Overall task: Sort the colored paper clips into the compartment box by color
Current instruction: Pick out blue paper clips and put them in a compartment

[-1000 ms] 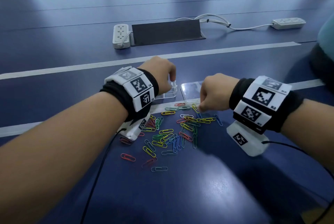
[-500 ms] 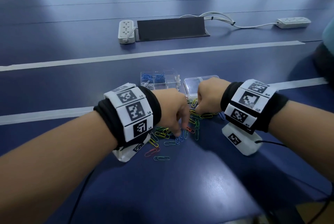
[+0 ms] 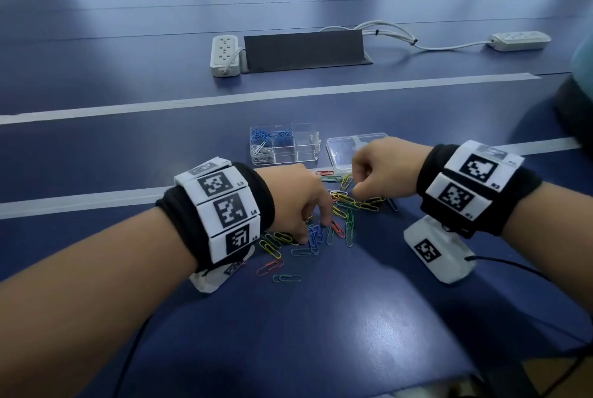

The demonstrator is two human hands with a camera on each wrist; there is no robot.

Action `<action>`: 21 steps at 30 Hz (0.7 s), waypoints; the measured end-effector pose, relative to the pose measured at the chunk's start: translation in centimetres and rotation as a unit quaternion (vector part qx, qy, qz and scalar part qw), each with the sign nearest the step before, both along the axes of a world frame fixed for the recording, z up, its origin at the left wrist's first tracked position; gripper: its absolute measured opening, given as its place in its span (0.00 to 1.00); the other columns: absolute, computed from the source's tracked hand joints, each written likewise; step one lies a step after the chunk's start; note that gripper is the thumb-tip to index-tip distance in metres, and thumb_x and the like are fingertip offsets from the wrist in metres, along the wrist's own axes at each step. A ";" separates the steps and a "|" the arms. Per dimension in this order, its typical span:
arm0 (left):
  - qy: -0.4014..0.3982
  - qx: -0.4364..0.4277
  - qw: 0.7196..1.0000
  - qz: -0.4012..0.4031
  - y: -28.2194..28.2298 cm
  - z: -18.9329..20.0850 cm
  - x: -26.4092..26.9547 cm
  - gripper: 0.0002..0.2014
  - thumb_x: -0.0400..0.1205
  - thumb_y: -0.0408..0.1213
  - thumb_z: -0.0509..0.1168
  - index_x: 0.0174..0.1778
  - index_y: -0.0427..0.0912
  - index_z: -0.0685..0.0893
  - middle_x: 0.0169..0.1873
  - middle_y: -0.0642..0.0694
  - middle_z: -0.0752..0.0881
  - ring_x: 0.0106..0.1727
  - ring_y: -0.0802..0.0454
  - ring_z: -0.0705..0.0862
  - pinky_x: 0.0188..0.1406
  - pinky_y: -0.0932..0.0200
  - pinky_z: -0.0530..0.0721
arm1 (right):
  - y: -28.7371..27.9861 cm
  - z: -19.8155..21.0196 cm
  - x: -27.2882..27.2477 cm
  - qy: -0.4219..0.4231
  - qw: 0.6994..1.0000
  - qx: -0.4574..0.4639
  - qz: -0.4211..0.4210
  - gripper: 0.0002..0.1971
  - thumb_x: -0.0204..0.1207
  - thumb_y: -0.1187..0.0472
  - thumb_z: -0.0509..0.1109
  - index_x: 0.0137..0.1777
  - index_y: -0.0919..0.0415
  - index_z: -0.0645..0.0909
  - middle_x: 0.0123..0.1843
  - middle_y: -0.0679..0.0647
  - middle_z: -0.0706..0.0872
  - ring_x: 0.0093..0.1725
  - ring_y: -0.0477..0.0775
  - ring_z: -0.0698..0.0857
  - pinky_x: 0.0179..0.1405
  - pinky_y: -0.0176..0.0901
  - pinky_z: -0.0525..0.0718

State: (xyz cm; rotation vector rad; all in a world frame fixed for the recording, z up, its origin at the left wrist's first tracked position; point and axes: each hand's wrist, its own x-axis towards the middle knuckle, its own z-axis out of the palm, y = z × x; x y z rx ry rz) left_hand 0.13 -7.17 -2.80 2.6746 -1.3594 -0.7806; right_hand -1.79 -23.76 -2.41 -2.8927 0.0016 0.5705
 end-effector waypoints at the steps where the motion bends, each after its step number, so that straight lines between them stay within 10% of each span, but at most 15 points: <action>1: -0.001 0.000 1.000 -0.007 0.0 -0.1 -0.1 0.17 0.71 0.43 0.75 0.56 0.54 0.86 0.39 0.54 0.82 0.43 0.52 0.80 0.42 0.64 0.75 | -0.4 0.2 0.0 -0.010 1.000 0.020 -0.003 0.08 0.67 0.56 0.72 0.31 0.52 0.76 0.29 0.45 0.80 0.31 0.43 0.77 0.30 0.37 0.74; 6: -0.018 -0.007 1.000 -0.012 0.0 -0.5 0.1 0.09 0.72 0.43 0.74 0.47 0.49 0.89 0.40 0.51 0.84 0.50 0.49 0.84 0.46 0.61 0.80 | -2.2 0.6 -0.5 -0.038 0.997 0.062 -0.036 0.06 0.71 0.61 0.68 0.46 0.49 0.80 0.28 0.43 0.78 0.24 0.40 0.77 0.32 0.36 0.74; 14: -0.019 -0.090 0.995 0.035 0.4 0.0 -0.1 0.10 0.71 0.37 0.71 0.26 0.50 0.77 0.22 0.56 0.79 0.26 0.62 0.78 0.31 0.68 0.78 | -3.3 -0.4 -2.0 -0.031 0.998 -0.013 -0.054 0.05 0.69 0.58 0.70 0.40 0.53 0.88 0.28 0.40 0.81 0.37 0.49 0.81 0.43 0.37 0.78; 21: 0.054 -0.120 0.988 0.079 1.0 0.2 0.5 0.11 0.71 0.34 0.74 0.35 0.54 0.79 0.30 0.54 0.87 0.24 0.66 0.79 0.28 0.74 0.76 | -2.8 -0.6 -2.1 -0.029 0.999 -0.008 -0.038 0.02 0.65 0.58 0.77 0.35 0.51 0.86 0.25 0.41 0.82 0.32 0.43 0.80 0.39 0.38 0.82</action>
